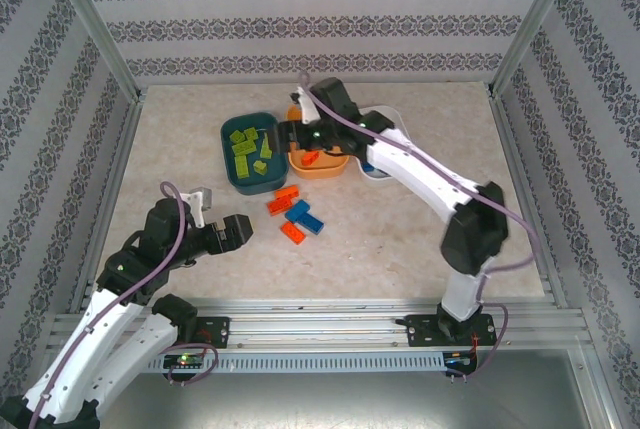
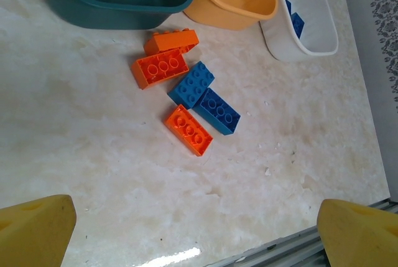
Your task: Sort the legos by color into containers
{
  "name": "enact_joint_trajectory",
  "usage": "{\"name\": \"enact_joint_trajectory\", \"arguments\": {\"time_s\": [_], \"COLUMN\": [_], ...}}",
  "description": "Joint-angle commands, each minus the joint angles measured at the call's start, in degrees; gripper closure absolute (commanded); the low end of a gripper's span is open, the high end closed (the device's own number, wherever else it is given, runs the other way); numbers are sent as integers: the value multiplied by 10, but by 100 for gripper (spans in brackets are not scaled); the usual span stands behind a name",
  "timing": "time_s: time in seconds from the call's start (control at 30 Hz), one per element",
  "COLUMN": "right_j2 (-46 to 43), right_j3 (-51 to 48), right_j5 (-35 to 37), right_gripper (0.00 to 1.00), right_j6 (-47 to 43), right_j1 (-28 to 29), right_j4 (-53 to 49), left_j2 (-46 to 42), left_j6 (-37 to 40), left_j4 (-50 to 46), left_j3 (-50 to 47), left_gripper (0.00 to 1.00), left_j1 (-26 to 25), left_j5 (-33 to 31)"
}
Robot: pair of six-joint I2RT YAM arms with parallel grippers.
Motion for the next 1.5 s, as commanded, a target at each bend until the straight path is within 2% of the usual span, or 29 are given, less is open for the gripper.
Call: {"name": "enact_joint_trajectory", "arguments": {"time_s": [0.0,0.23,0.43,0.7,0.97,1.17,1.47], "right_j2": [-76,-219,-247,-174,-72,-21,45], "right_j3": [-105,-300,-375,-379,-337,-309,-258], "right_j5": [33,66,46,45,93,144,174], "right_gripper": [14,21,24,28,30,33,38], "right_j6": [-46,-70,-129,-152,-166,-162,-162], "right_j1": [-6,9,34,74,97,105,105], "right_j4": [-24,-49,-60,-23,-19,-16,-20], "left_j2": [9,12,26,24,31,30,25], "left_j6": [8,-34,-91,-160,-139,-133,-121], "left_j4": [3,70,159,249,229,228,214], "left_j3": [11,-35,-85,-153,-154,-157,-155], "left_gripper": [0,0,0,0,0,0,0], "left_j1": [9,12,13,12,14,16,34], "left_j5": [3,32,78,120,115,119,134]}}
